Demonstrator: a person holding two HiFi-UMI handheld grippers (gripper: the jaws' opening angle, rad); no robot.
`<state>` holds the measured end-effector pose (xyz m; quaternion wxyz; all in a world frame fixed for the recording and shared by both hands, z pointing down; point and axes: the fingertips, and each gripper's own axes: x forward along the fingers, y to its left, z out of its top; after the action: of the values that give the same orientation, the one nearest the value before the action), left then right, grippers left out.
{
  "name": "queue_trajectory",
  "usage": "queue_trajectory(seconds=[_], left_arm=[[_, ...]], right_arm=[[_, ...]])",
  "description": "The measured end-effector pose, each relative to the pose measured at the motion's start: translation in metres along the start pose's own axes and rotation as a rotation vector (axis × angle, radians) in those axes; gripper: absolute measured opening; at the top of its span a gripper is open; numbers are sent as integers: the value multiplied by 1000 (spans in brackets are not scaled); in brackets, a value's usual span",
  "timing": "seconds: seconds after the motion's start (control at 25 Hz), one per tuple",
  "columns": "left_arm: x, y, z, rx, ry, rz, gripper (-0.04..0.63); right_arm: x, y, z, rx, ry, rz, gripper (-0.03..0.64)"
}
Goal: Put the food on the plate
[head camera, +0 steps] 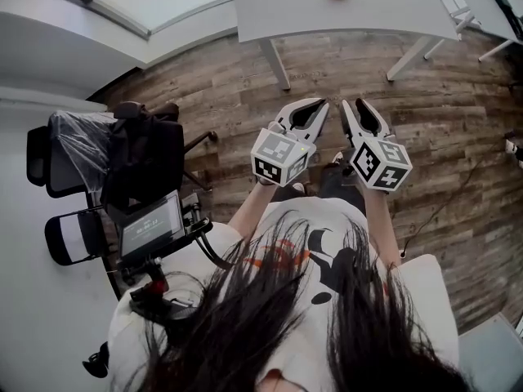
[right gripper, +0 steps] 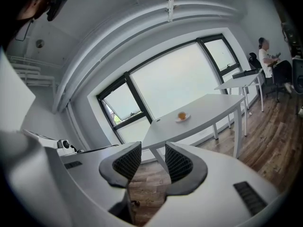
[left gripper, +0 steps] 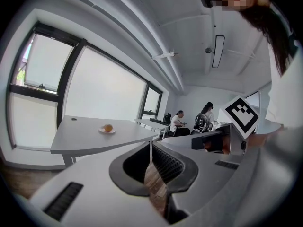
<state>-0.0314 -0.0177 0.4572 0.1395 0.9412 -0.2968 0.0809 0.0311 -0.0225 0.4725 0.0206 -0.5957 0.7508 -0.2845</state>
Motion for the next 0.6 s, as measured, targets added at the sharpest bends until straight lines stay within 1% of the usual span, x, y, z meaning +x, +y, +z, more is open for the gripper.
queue_trajectory(seconds=[0.24,0.48,0.6], left_arm=[[-50,-23,-17,14,8,-48,6],[-88,-35,-32,-5,2,-60,6],[-100,-63,-36,0,-11,-57,6]], right_arm=[[-37,34,-27,3,-24,-31,164],[-66,58,-51,-2,-22,-55,164],[-98,57,-57,-5,-35,-55,164]])
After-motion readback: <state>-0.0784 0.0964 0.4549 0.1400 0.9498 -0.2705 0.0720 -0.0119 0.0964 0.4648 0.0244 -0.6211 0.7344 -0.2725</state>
